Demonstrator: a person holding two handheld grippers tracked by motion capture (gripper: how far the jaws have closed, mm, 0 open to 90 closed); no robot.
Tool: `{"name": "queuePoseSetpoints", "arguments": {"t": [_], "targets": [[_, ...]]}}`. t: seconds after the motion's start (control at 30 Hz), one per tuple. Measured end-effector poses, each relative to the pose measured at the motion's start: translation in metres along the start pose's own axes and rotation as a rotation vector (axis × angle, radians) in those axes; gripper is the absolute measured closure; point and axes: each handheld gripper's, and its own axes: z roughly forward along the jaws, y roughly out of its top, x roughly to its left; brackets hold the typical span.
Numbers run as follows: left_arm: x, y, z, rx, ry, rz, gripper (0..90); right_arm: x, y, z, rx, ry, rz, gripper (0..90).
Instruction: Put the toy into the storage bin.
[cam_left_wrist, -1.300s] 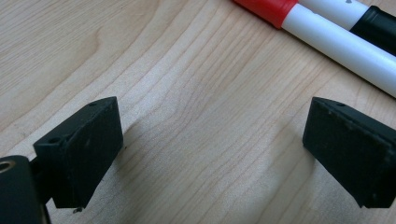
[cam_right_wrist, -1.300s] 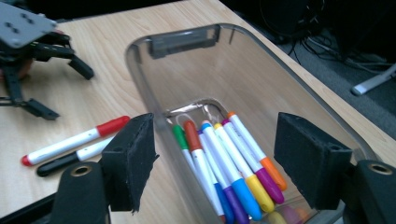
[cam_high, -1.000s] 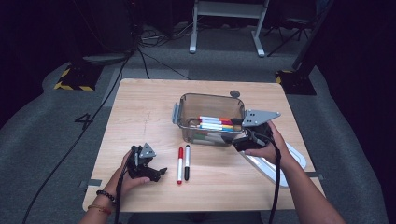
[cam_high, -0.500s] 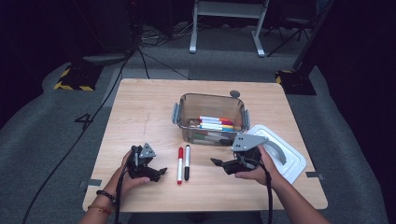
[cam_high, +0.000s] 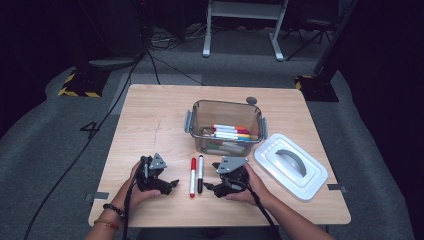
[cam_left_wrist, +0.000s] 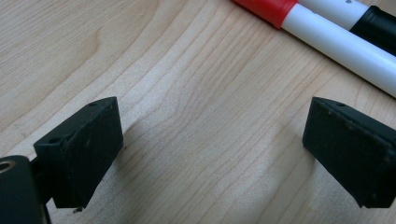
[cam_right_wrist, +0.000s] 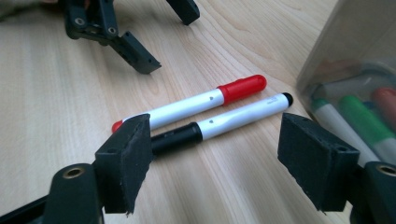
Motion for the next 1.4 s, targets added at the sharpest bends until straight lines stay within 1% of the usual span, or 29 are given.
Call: {"name": "queuePoseSetpoints", "arguments": {"t": [0.1, 0.23, 0.37, 0.4, 0.47, 0.57, 0.7, 0.73, 0.9, 1.0, 1.07, 1.1, 1.13, 1.2, 1.27, 1.37, 1.4], "targets": [[0.0, 0.0, 0.0, 0.0, 0.0, 0.0, 5.4, 0.001, 0.001, 0.01, -0.001, 0.0, 0.012, 26.6], [0.0, 0.0, 0.0, 0.001, 0.0, 0.0, 5.4, 0.005, 0.003, 0.022, -0.002, -0.009, 0.014, 26.7], [0.0, 0.0, 0.0, 0.0, 0.0, 0.0, 5.4, 0.007, 0.002, 0.035, 0.022, -0.019, 0.017, 26.9], [0.0, 0.0, 0.0, 0.0, 0.0, 0.0, 5.4, 0.007, 0.001, 0.037, 0.026, -0.019, 0.018, 27.0], [0.0, 0.0, 0.0, 0.0, 0.0, 0.0, 5.4, 0.007, -0.001, 0.04, 0.039, -0.035, 0.023, 27.5], [0.0, 0.0, 0.0, 0.0, 0.0, 0.0, 5.4, 0.002, -0.004, 0.039, 0.049, -0.045, 0.039, 27.8], [0.0, 0.0, 0.0, 0.001, 0.001, -0.001, 5.4, -0.006, -0.01, 0.034, 0.062, -0.064, 0.061, 28.0], [0.0, 0.0, 0.0, 0.002, 0.001, -0.001, 5.4, -0.008, -0.012, 0.032, 0.063, -0.07, 0.061, 28.1], [0.0, 0.0, 0.0, 0.0, 0.001, 0.0, 5.4, -0.022, -0.026, 0.018, 0.094, -0.089, 0.105, 29.3], [0.0, 0.0, 0.0, 0.001, 0.001, -0.001, 5.5, -0.027, -0.035, 0.008, 0.111, -0.096, 0.114, 30.5], [0.0, 0.0, 0.0, 0.001, 0.001, -0.001, 5.5, -0.03, -0.042, 0.0, 0.119, -0.093, 0.117, 34.6], [0.0, 0.0, 0.0, 0.001, 0.001, -0.001, 5.5, -0.032, -0.047, -0.006, 0.126, -0.096, 0.123, 38.4], [0.0, 0.0, 0.0, 0.0, -0.001, 0.0, 5.4, -0.033, -0.05, -0.009, 0.129, -0.094, 0.124, 45.6], [0.0, 0.0, 0.0, 0.0, 0.0, 0.0, 5.5, -0.036, -0.06, -0.018, 0.125, -0.07, 0.136, 51.6], [0.0, 0.0, 0.0, 0.0, 0.0, 0.0, 5.4, -0.036, -0.065, -0.024, 0.116, -0.062, 0.139, 58.8], [0.0, 0.0, 0.0, 0.0, -0.001, 0.0, 5.4, -0.037, -0.07, -0.029, 0.104, -0.061, 0.138, 68.2], [0.0, 0.0, 0.0, 0.0, 0.0, 0.0, 5.4, -0.038, -0.07, -0.029, 0.102, -0.06, 0.137, 69.5]]}}
